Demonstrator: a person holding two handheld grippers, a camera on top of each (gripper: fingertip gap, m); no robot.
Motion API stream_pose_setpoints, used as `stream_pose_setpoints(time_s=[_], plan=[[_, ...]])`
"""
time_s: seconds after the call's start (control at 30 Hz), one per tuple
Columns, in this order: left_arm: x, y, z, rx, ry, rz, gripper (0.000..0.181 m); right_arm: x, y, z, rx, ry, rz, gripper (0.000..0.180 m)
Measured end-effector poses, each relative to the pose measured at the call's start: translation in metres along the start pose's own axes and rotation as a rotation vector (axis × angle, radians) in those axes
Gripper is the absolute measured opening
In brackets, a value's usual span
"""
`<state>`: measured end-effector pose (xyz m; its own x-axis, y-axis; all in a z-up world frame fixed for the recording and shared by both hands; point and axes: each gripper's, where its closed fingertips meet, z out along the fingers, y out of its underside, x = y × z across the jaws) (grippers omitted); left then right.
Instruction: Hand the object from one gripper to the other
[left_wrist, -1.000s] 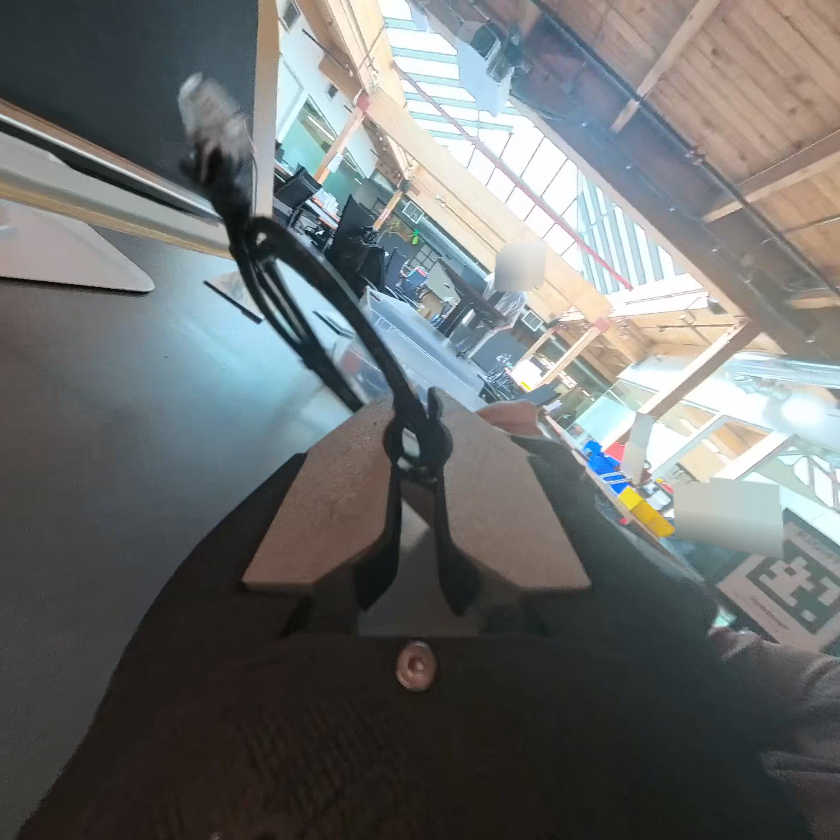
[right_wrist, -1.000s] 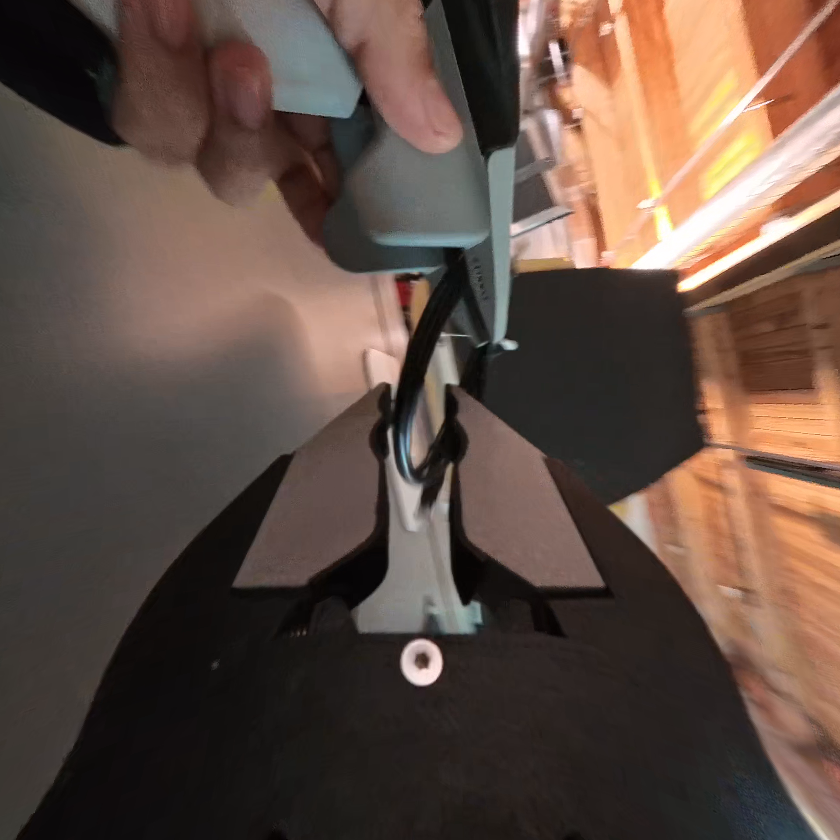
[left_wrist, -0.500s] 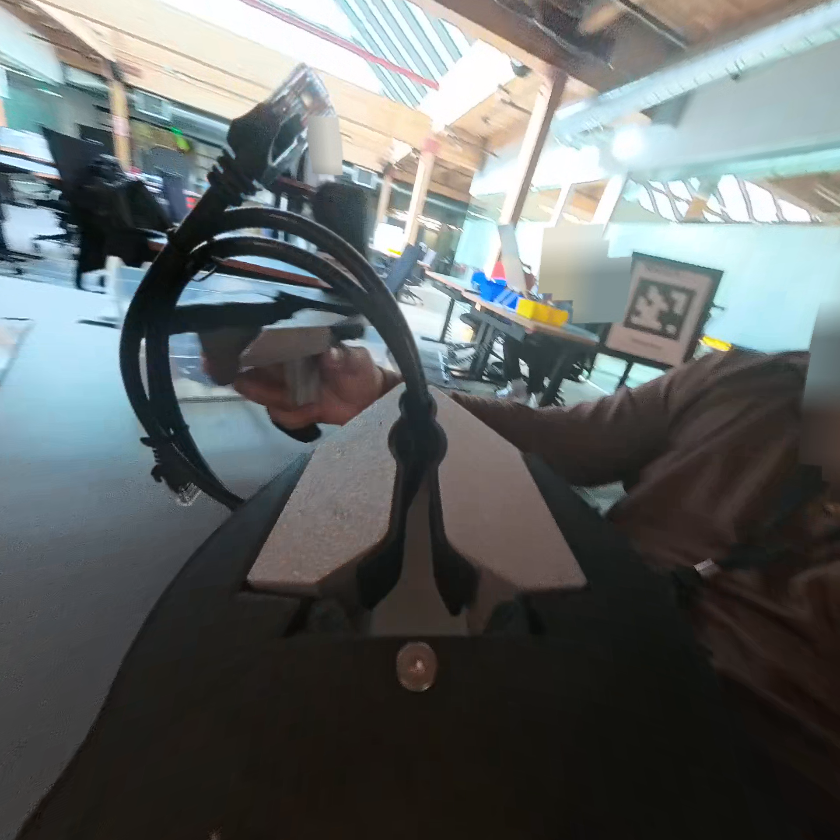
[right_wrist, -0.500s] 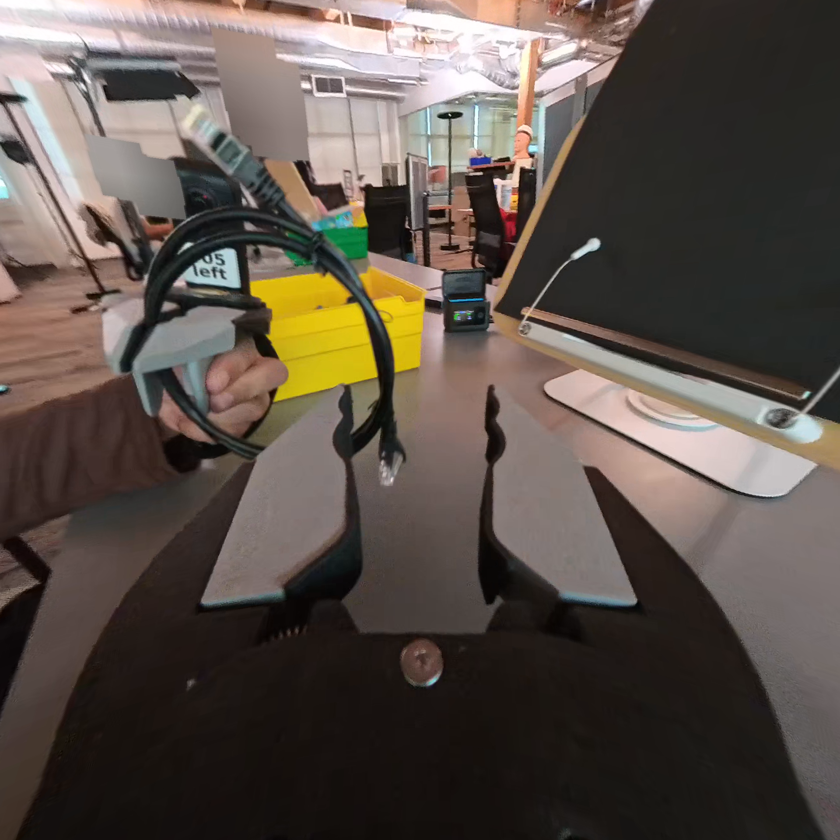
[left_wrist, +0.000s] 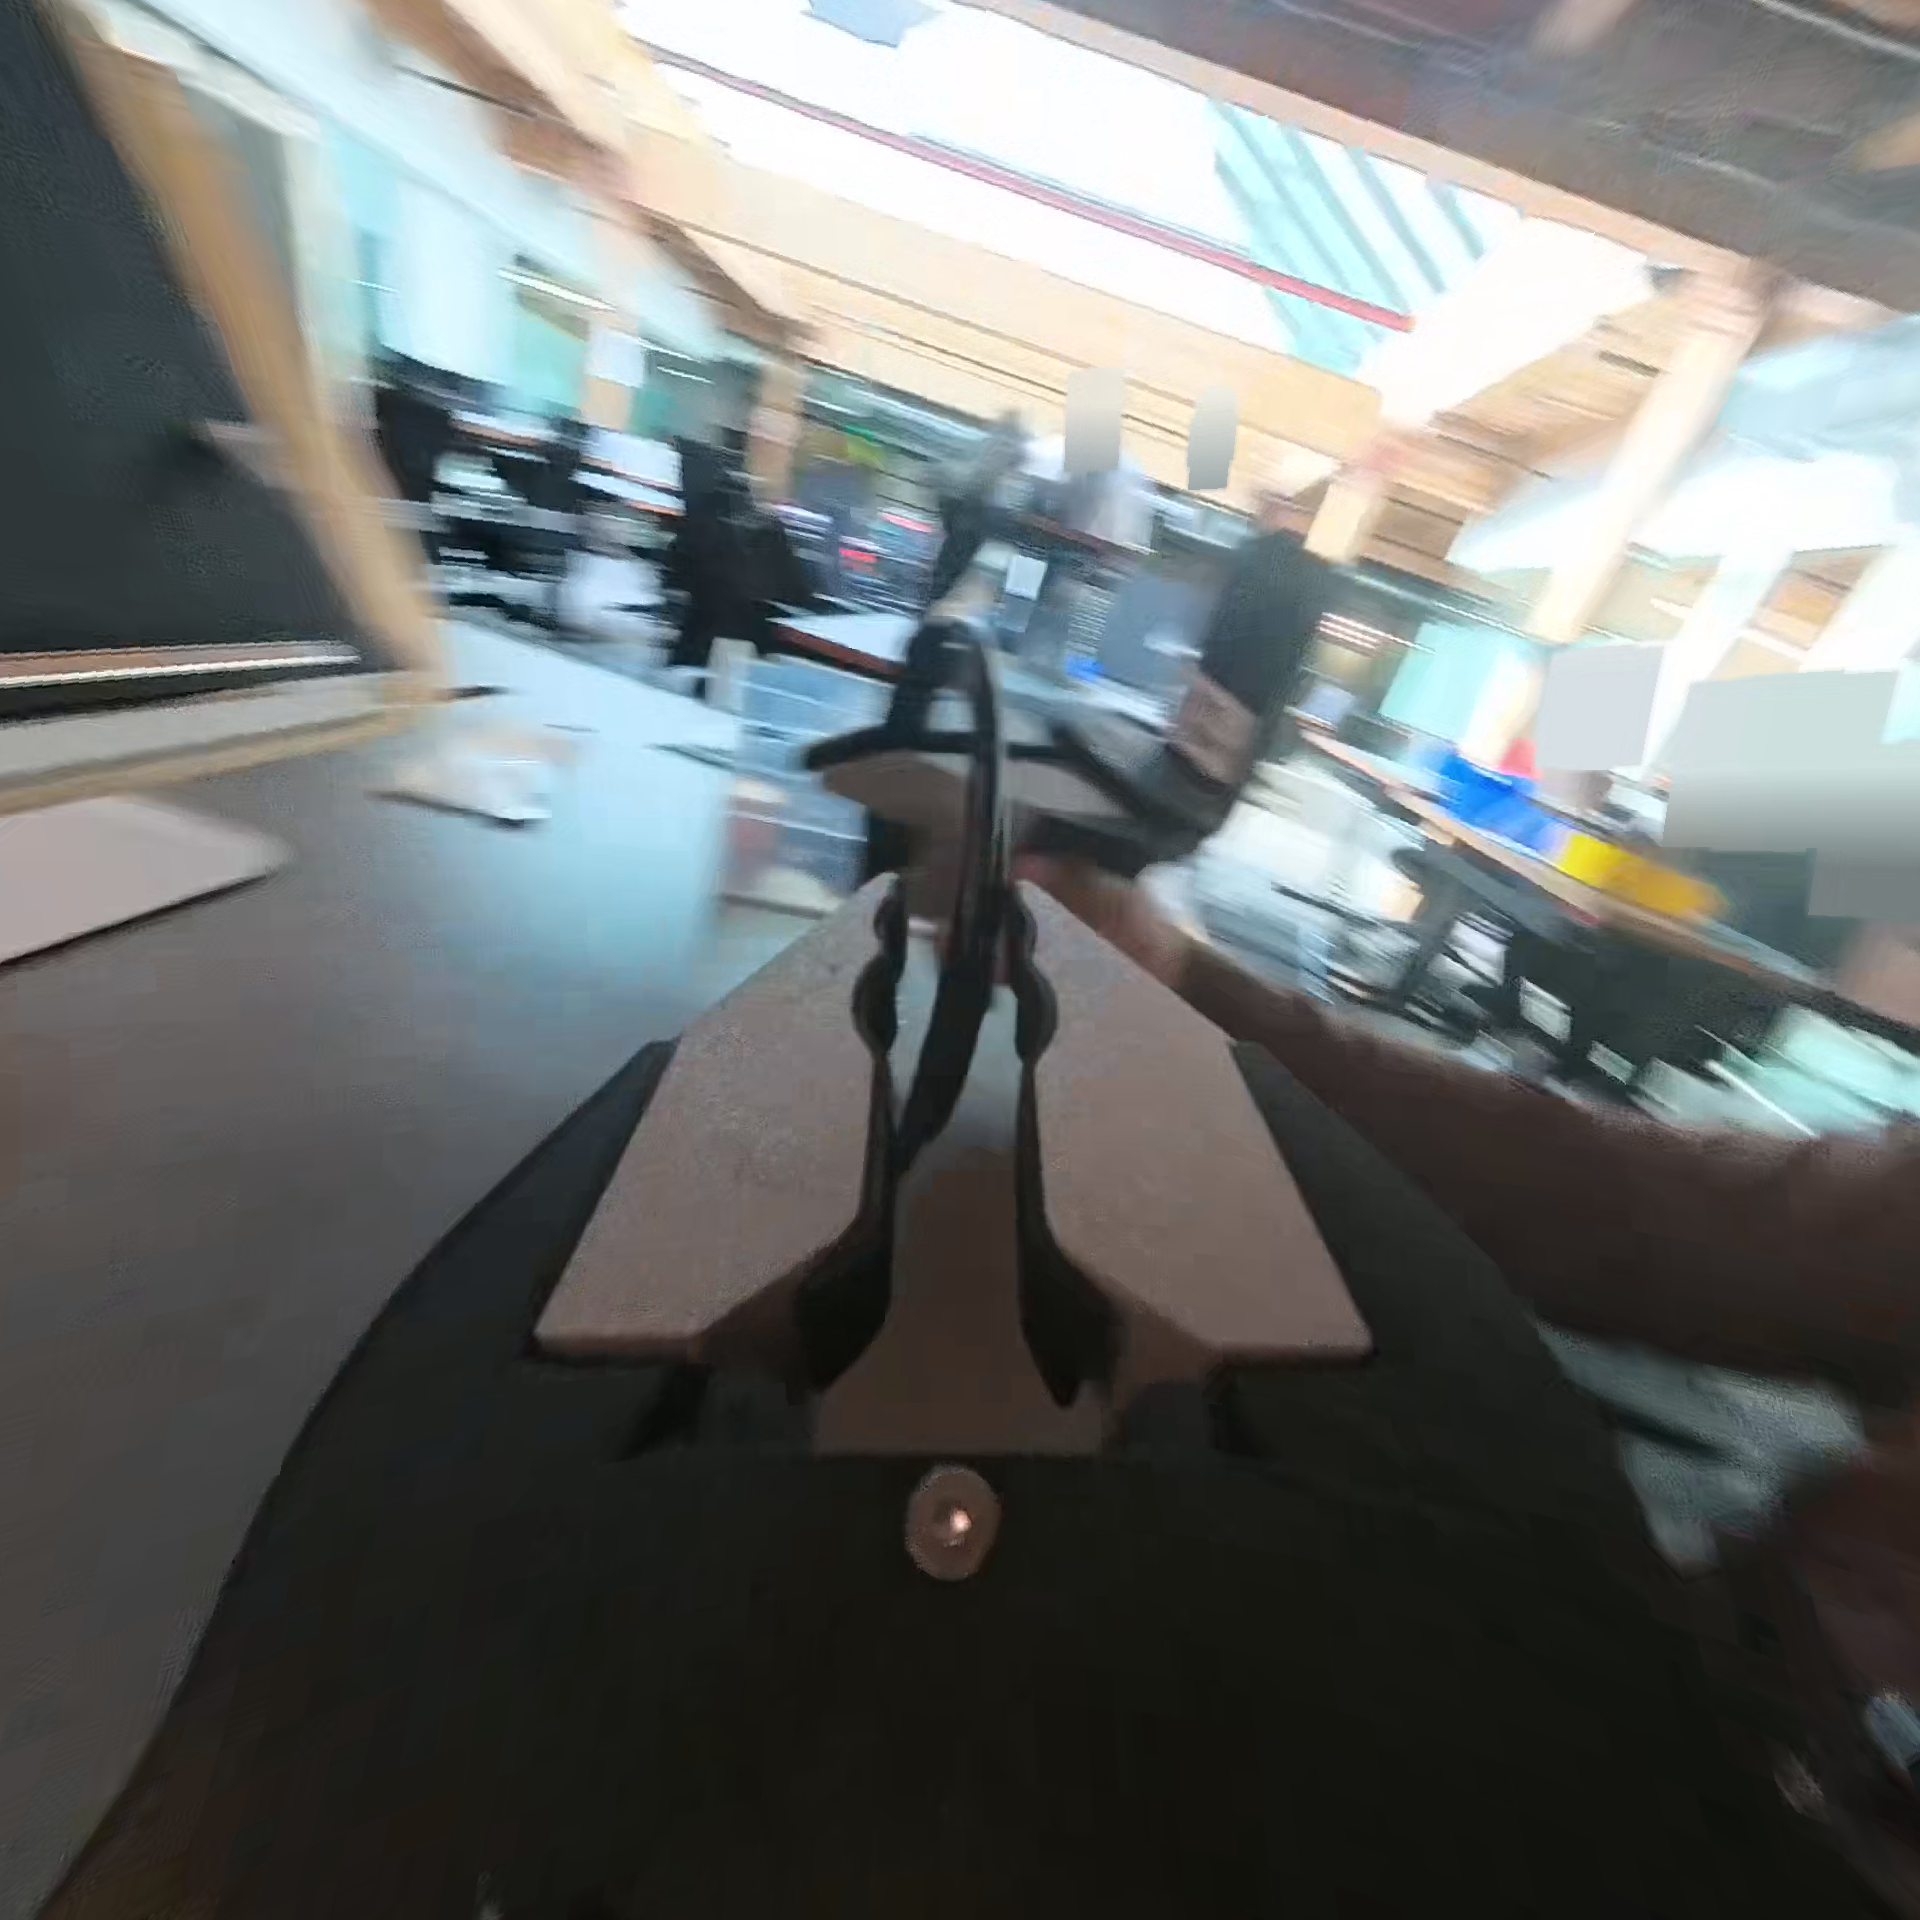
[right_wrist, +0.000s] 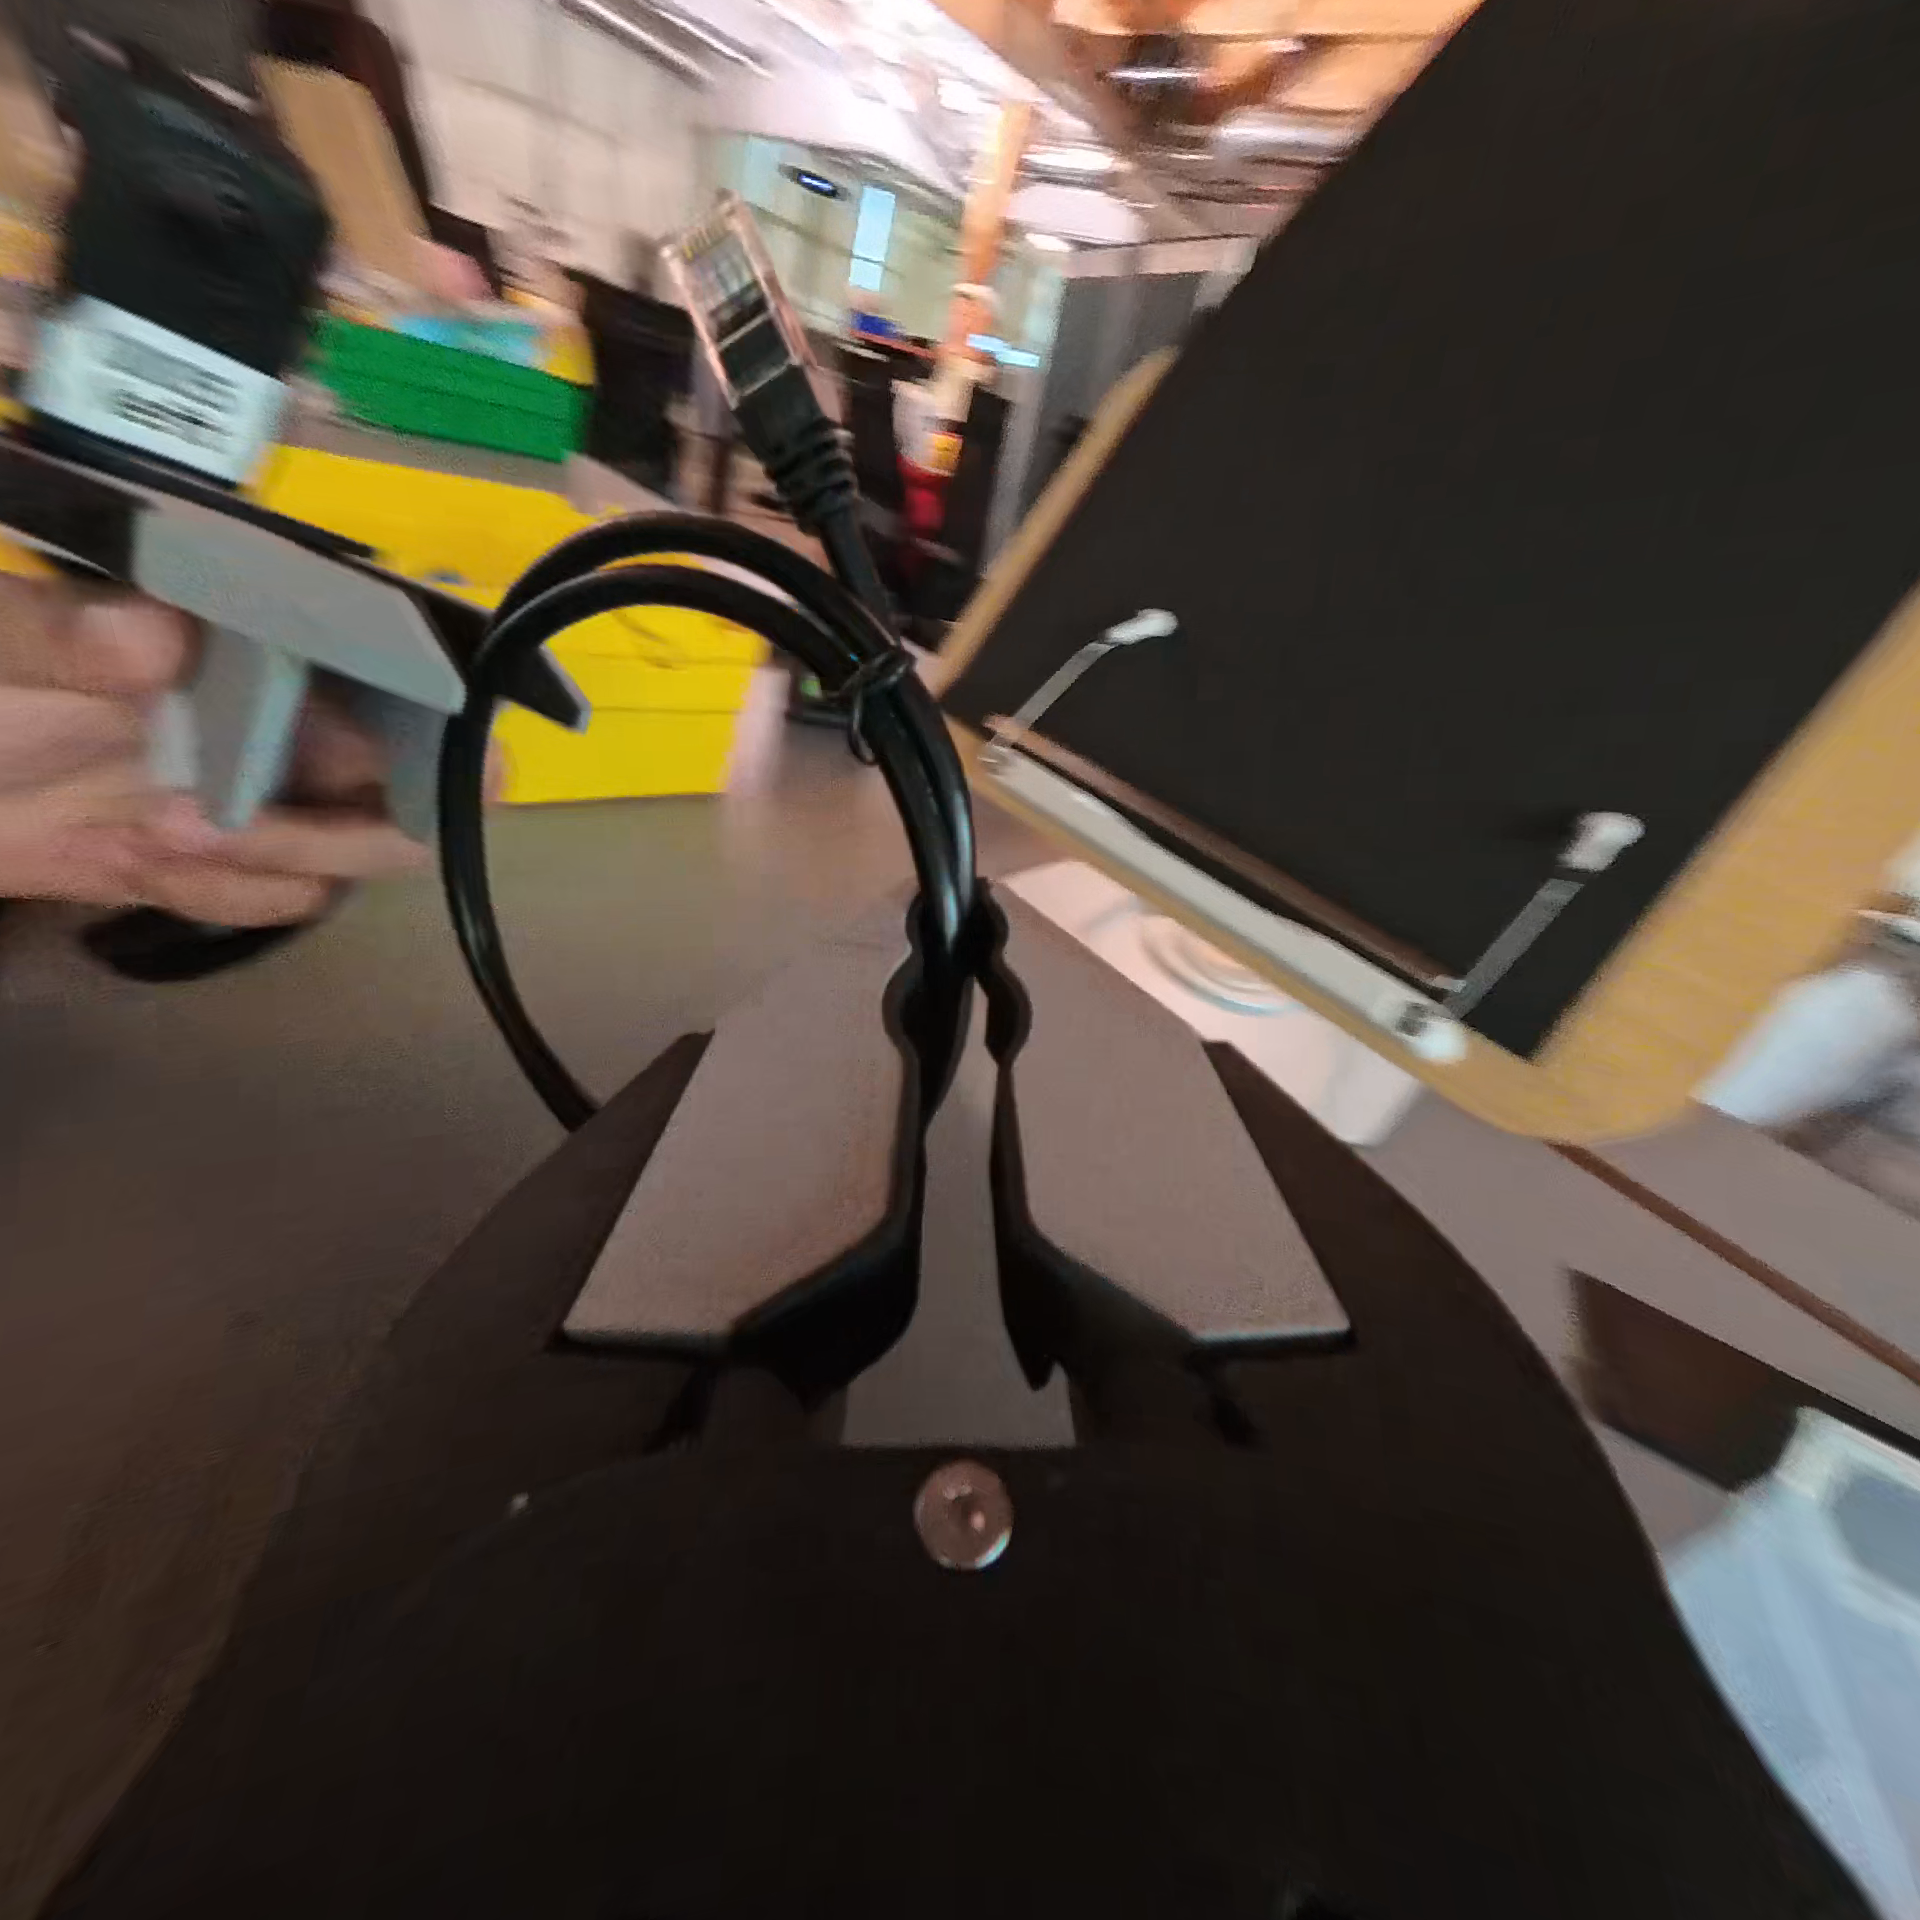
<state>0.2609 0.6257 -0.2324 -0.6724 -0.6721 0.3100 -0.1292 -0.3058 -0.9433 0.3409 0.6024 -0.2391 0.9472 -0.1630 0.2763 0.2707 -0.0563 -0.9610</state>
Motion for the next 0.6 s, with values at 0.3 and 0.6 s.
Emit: stream_pose_setpoints(time_s=[0.3, 0.6], plan=[[-0.029, -0.005, -0.008, -0.029, -0.327, 0.259, 0.024, 0.02, 0.026, 0.005, -0.211, 0.283, -0.389, 0.002], [0.003, 0.008, 0.02, -0.162, -0.498, 0.821, 0.033, 0.001, 0.018, 0.012, -0.271, 0.4, -0.841, 0.001]])
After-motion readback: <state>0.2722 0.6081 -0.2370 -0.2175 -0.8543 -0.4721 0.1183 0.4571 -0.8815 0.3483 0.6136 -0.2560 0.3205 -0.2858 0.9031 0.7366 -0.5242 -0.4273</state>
